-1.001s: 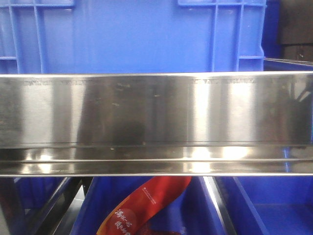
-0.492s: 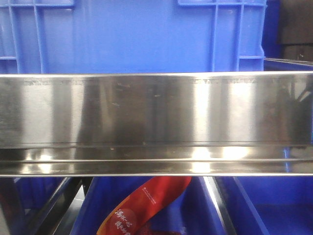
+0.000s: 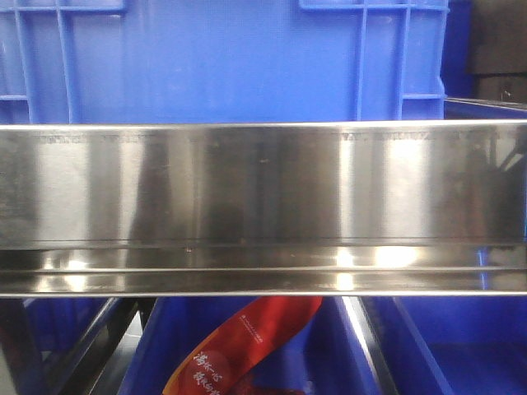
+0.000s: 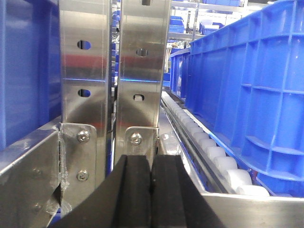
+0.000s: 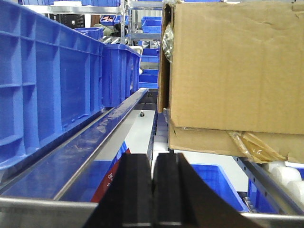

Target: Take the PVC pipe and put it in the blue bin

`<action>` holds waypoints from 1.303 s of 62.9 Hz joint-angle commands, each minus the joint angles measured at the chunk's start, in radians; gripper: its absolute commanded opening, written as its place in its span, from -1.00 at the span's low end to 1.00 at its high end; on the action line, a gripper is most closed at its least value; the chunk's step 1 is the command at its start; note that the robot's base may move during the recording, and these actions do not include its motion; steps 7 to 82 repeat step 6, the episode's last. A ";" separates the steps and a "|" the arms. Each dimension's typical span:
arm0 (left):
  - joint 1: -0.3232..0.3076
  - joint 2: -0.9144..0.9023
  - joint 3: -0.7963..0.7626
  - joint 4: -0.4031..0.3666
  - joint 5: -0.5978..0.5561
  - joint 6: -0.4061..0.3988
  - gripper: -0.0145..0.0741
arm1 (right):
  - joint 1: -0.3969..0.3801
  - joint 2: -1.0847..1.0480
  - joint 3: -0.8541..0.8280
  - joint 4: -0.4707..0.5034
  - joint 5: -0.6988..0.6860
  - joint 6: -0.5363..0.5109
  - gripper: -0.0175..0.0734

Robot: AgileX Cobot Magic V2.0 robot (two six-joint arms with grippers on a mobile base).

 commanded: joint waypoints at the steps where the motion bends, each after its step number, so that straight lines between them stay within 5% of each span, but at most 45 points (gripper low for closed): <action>1: 0.003 -0.004 -0.001 -0.008 -0.025 0.001 -0.92 | 0.002 -0.004 0.000 -0.005 -0.024 -0.001 -0.97; 82: 0.003 -0.004 -0.001 -0.008 -0.025 0.001 -0.92 | 0.002 -0.004 0.000 -0.005 -0.024 -0.001 -0.97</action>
